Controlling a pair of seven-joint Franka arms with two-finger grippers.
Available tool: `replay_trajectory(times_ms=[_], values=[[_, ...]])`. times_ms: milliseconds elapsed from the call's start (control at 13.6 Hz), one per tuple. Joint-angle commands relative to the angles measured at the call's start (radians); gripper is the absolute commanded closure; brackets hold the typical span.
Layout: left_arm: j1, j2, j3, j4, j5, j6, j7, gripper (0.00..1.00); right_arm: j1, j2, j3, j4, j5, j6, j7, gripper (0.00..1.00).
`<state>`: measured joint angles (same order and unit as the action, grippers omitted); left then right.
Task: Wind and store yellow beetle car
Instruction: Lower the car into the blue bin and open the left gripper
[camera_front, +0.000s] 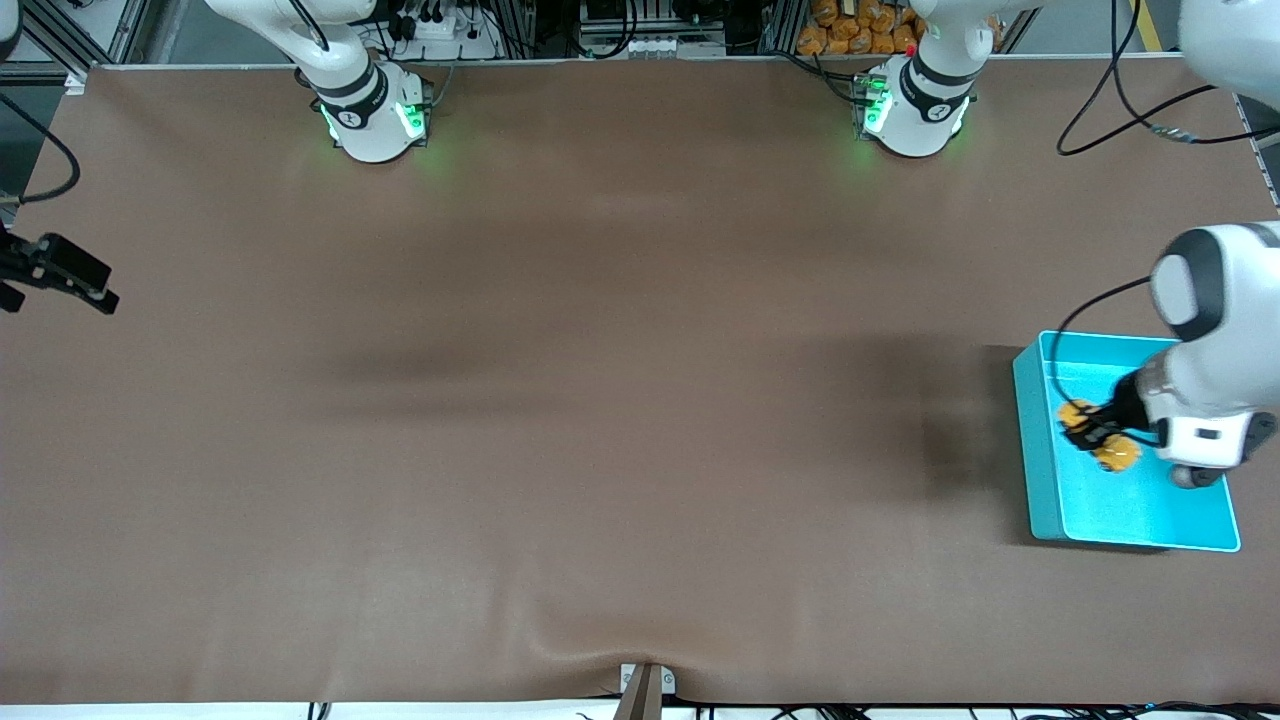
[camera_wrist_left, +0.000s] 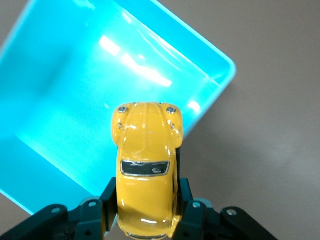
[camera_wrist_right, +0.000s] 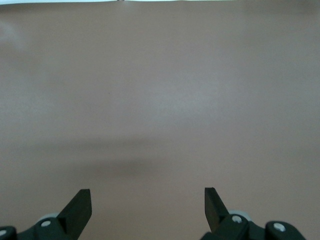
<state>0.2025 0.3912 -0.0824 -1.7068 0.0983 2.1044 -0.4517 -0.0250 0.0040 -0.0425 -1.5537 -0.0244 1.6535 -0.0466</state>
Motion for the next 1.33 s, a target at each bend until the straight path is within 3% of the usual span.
replay_trajectory(times_ms=[0,517,812,1255], values=[[0.057,0.035,-0.01,0.039,0.018,-0.026,0.199,1.0,0.005,-0.039,0.001,-0.032,-0.008,-0.035,0.013,0.0],[0.129,0.185,-0.01,0.121,0.015,-0.012,0.553,1.0,0.0,-0.039,0.0,-0.029,-0.008,-0.064,0.008,0.0],[0.143,0.256,-0.008,0.133,0.044,0.072,0.608,1.0,0.0,-0.032,-0.002,-0.025,-0.008,-0.063,0.007,0.0],[0.153,0.317,-0.007,0.125,0.079,0.078,0.627,1.0,-0.001,-0.032,-0.003,-0.012,-0.008,-0.067,0.008,0.0]])
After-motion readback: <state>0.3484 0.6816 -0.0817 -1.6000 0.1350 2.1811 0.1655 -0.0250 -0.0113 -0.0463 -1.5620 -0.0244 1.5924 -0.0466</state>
